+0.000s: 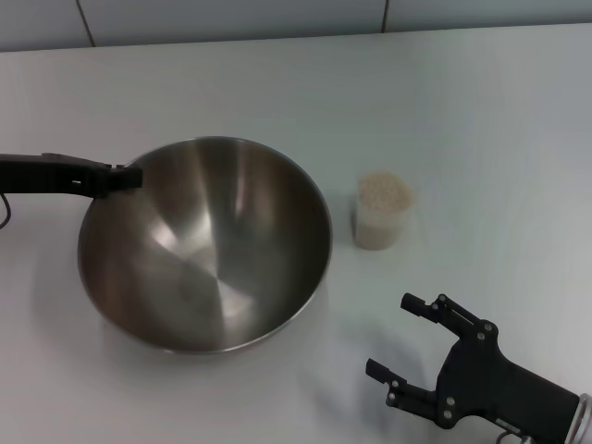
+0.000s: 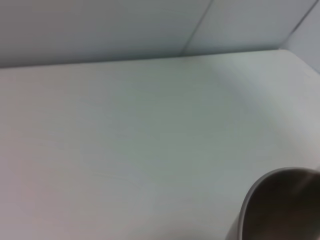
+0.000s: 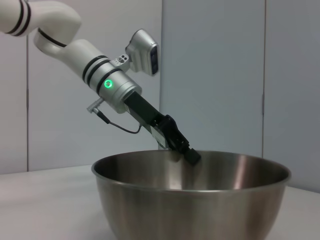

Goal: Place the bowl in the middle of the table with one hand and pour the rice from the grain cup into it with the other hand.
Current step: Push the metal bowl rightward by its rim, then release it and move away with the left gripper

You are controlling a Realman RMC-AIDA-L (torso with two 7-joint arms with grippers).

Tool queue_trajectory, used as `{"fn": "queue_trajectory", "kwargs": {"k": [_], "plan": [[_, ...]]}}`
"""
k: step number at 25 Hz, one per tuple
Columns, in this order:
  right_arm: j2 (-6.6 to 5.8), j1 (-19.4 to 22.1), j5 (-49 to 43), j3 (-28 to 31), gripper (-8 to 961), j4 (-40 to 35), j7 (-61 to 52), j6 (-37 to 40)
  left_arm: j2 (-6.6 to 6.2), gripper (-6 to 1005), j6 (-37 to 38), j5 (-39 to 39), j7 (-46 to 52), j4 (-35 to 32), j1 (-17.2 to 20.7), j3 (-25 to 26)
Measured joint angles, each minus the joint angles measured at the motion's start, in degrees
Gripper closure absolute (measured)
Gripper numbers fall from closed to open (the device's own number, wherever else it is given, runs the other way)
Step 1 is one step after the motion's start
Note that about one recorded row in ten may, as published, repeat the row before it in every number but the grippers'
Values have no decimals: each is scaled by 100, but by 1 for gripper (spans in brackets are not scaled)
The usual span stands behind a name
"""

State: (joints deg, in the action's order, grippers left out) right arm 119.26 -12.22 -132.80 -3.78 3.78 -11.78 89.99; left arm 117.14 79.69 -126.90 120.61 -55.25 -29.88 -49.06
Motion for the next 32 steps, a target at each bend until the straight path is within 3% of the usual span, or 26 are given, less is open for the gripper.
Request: {"fn": "queue_trajectory", "kwargs": {"k": [1,2,6,14,32], "plan": [[0,0,0,0,120,0,0,0,0,953,0,0,0,0,0,0],[0,0,0,0,120,0,0,0,-96,953,65,-44,-14,396,-262,67],[0,0,0,0,120,0,0,0,-167,951,80,-8,-45,685,-497,67],[0,0,0,0,121,0,0,1,-5,951,-303,-42,-215,732,-640,0],[0,7,0,0,120,-18,0,1,69,930,-616,43,-551,664,-520,42]]}}
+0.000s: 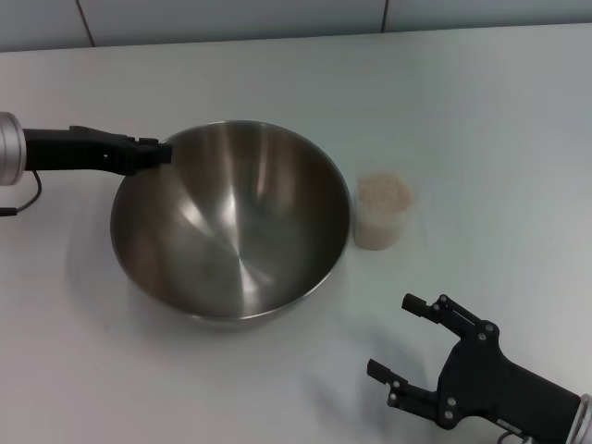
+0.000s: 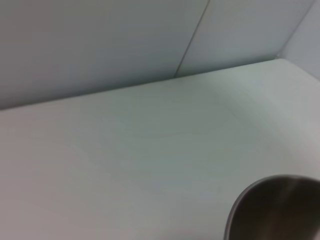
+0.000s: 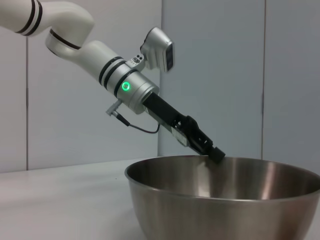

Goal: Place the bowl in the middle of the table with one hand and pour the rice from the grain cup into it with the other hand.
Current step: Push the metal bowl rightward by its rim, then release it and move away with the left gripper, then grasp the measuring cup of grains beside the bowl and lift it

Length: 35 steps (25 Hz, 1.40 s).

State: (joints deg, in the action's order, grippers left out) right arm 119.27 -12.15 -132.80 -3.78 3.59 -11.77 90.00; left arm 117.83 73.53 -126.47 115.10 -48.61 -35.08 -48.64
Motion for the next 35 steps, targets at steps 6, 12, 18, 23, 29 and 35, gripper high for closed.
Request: {"fn": "queue_trajectory", "kwargs": {"k": [6,12,18,23,29,35], "plan": [[0,6,0,0,121,-8,0,0,23,790,404,114,-255,-680,212,-7],[0,2,7,23,121,-8,0,0,15,584,1080,1360,-1792,-1787,1224,-33],[0,59,16,352,121,6,-38,-2,-110,376,2296,2019,-3614,-1865,2095,167],[20,222,19,1351,121,57,-41,-230,-275,206,2574,1954,-4428,-950,2254,392],[42,294,19,2556,121,314,-15,-843,-289,164,2515,1901,-5297,-70,2273,815],[44,-4,19,2688,120,497,19,-1366,-271,164,2355,1689,-5376,7,2231,829]]}}
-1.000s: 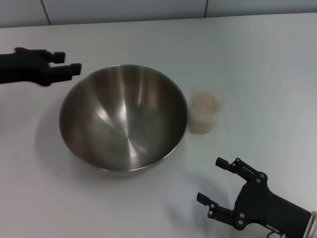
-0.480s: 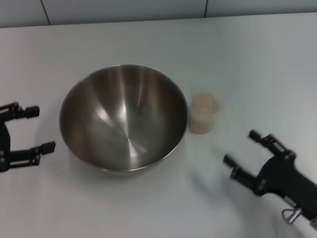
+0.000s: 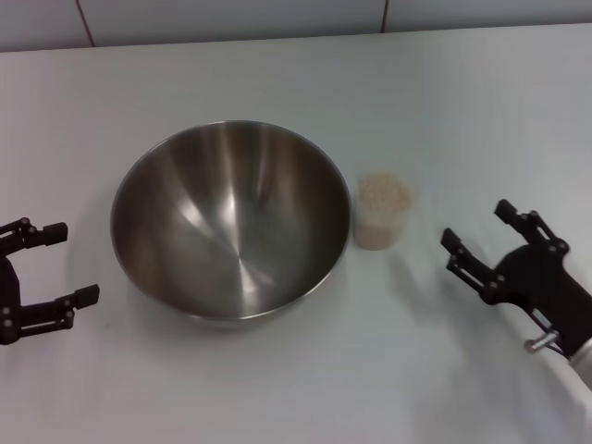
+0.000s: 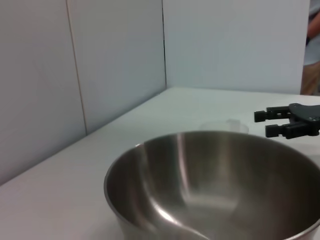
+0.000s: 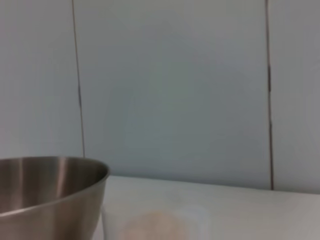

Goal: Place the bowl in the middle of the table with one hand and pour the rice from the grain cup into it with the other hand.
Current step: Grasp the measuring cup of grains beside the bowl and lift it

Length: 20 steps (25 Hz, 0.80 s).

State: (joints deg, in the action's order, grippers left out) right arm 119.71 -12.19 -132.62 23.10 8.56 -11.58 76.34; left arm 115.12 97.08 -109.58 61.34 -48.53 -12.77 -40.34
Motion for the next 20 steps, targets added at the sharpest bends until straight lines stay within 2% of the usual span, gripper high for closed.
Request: {"fn": "queue_trajectory", "kwargs": {"k": [8,20], "plan": [[0,-224,-1,115,120,383,522,-683,54,164,-109,-47,15,2,-10,1],[0,-359,14,469,120,417,545,-817,60,164,-122,-46,-20,105,-7,-12]]}}
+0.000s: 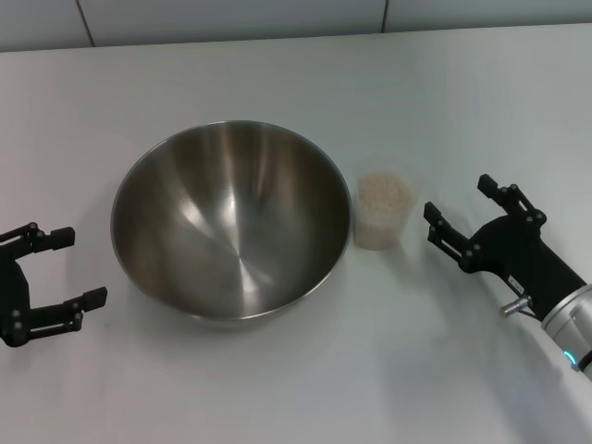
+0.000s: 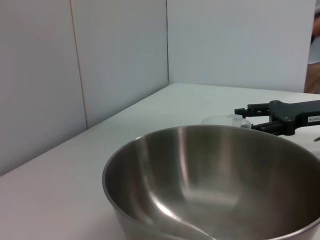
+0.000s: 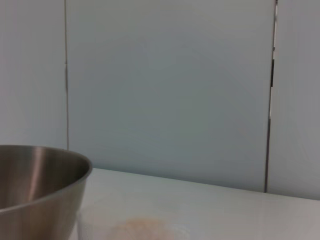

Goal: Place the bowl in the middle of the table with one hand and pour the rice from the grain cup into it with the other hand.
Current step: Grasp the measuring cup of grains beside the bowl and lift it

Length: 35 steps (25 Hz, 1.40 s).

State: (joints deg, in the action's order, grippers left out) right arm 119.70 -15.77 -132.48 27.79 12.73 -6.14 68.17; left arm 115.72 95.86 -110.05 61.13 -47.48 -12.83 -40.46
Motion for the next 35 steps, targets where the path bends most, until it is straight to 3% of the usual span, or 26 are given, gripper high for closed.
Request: {"fn": "queue_trajectory", "kwargs": {"k": [32,35], "plan": [[0,-545,-17,206,120,-6,8,-600,-35,163,34,1,-13,2,14,-8],[0,-584,-24,197,173,0,8,-702,-35,163,39,1,-14,2,18,12]]}}
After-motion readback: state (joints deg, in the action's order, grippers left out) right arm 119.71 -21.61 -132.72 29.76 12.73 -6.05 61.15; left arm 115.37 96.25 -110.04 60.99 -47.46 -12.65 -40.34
